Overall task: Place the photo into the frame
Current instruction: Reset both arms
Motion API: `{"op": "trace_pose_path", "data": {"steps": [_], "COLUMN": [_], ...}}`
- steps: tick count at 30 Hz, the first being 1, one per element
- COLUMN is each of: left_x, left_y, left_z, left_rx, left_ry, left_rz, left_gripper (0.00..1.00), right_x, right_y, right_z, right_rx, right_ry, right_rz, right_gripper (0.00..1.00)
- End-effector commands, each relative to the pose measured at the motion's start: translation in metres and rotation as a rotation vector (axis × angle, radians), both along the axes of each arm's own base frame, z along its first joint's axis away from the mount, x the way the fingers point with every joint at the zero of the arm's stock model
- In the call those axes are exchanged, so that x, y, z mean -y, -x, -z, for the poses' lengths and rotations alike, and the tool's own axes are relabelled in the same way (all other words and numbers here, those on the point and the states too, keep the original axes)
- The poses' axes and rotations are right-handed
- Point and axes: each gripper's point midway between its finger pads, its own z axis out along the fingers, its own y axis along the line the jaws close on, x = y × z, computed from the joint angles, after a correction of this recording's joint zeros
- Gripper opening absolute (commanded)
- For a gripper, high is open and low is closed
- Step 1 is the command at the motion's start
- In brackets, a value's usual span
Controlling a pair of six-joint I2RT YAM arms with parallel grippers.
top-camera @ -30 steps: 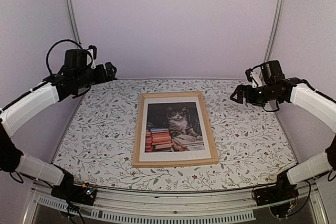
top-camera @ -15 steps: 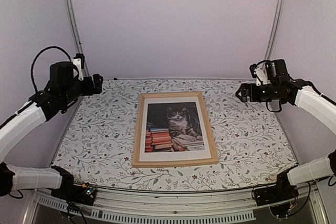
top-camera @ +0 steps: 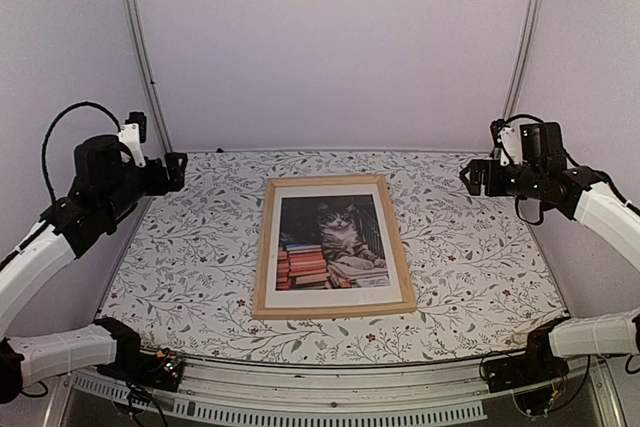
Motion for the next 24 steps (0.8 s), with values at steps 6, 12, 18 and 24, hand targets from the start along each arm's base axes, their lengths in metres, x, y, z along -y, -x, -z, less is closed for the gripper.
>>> {"op": "trace_pose_path", "data": {"steps": [6,12,18,24], "left_x": [0.003,0.003,-0.002,-0.002], "left_y": [0.006,0.008,0.010,0.010], "left_z": [-0.003,-0.005,-0.007,-0.007], "left_rx": [0.023,0.035,0.044,0.046], "left_ry": [-0.004,0.001,0.003,0.007], "left_rz": [0.043,0.044,0.020,0.016], "left_gripper": [1.00,1.00,1.00,1.00], "right_x": [0.004,0.006,0.006,0.006], "right_y": [0.017,0.020,0.016,0.015], "right_z": [-0.017,-0.022,-0.018,-0.012], "right_rx": [0.129,0.156,0.150,0.131], "right_ry": [0.011,0.011,0.009,0.011], "right_rz": [-0.027,-0.024,-0.017,-0.013], "right_gripper": [0.99,0.99,0.99,0.99]}}
